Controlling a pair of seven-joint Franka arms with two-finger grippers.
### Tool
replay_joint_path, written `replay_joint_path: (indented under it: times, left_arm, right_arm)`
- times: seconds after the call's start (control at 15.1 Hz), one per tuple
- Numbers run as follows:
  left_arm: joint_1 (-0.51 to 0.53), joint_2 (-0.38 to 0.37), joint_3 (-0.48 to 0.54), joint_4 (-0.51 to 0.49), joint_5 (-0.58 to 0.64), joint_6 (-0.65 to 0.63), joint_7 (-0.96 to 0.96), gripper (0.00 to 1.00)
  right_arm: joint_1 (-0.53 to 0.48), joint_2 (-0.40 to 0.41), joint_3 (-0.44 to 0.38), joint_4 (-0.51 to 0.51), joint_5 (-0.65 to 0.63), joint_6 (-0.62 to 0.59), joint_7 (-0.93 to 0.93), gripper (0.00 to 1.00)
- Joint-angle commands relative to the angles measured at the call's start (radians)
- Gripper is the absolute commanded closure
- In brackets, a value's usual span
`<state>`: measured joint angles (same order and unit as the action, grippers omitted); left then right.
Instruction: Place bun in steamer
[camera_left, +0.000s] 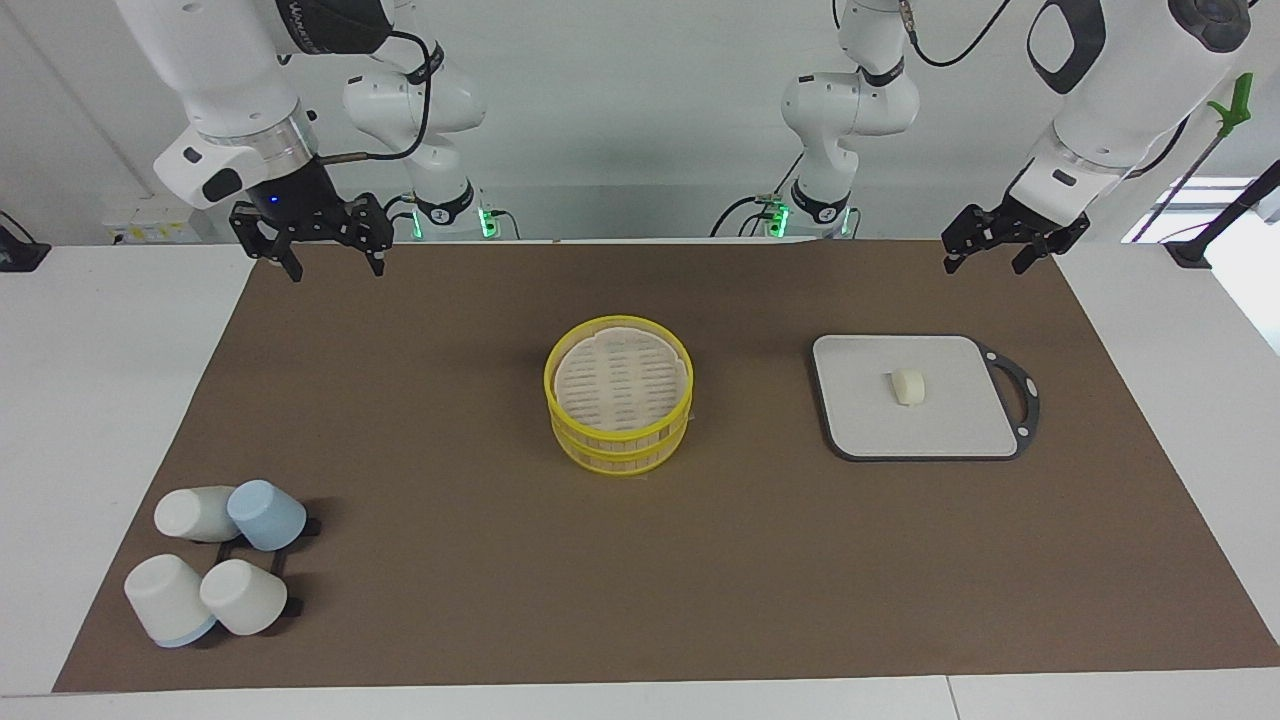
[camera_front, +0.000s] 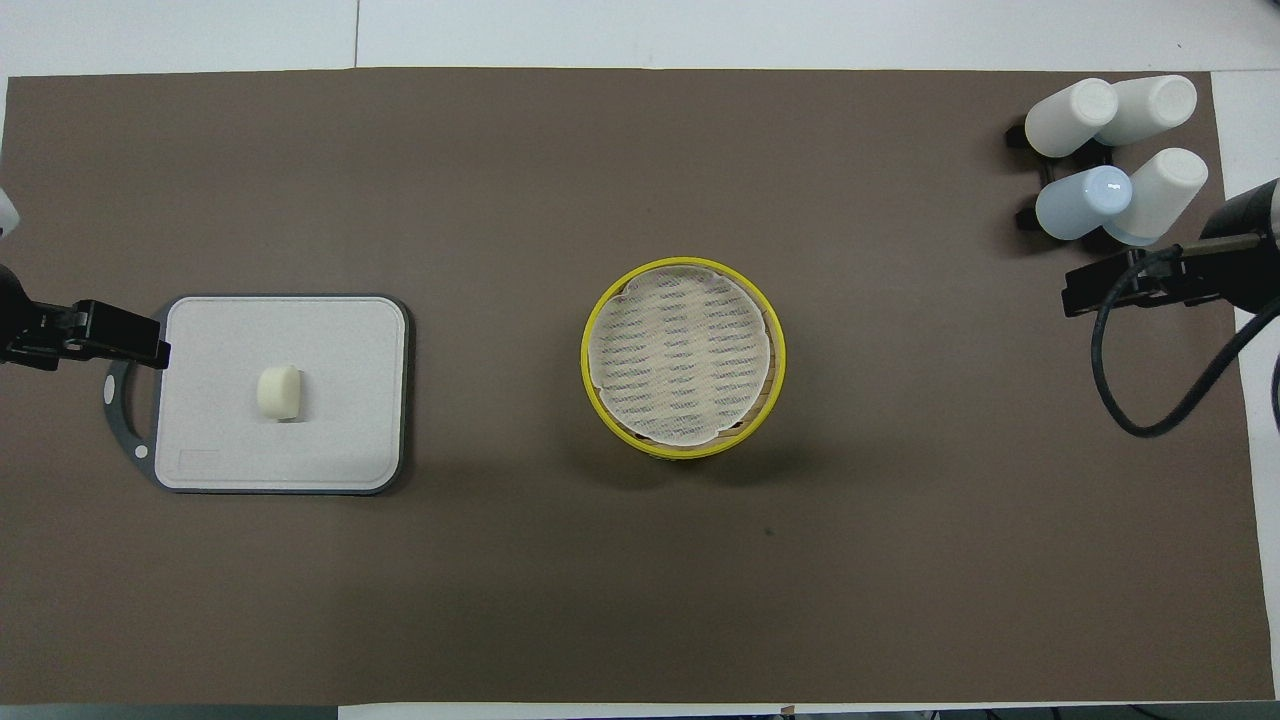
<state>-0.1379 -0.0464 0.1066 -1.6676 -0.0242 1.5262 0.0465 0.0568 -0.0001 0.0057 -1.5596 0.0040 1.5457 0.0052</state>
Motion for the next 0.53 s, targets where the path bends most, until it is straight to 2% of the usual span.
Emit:
replay_joint_path:
  times: [0.0, 0.46]
  left_arm:
    - [-0.008, -0.029, 0.004, -0.017, 0.0, 0.002, 0.003, 0.0]
    - [-0.008, -0.035, 0.002, -0.017, 0.0, 0.002, 0.01, 0.0]
  right_arm:
    - [-0.005, 0.008, 0.005, 0.018, -0.013, -0.024, 0.019, 0.0]
    - [0.003, -0.003, 0.007, 0.001, -0.006, -0.041, 0.03, 0.0]
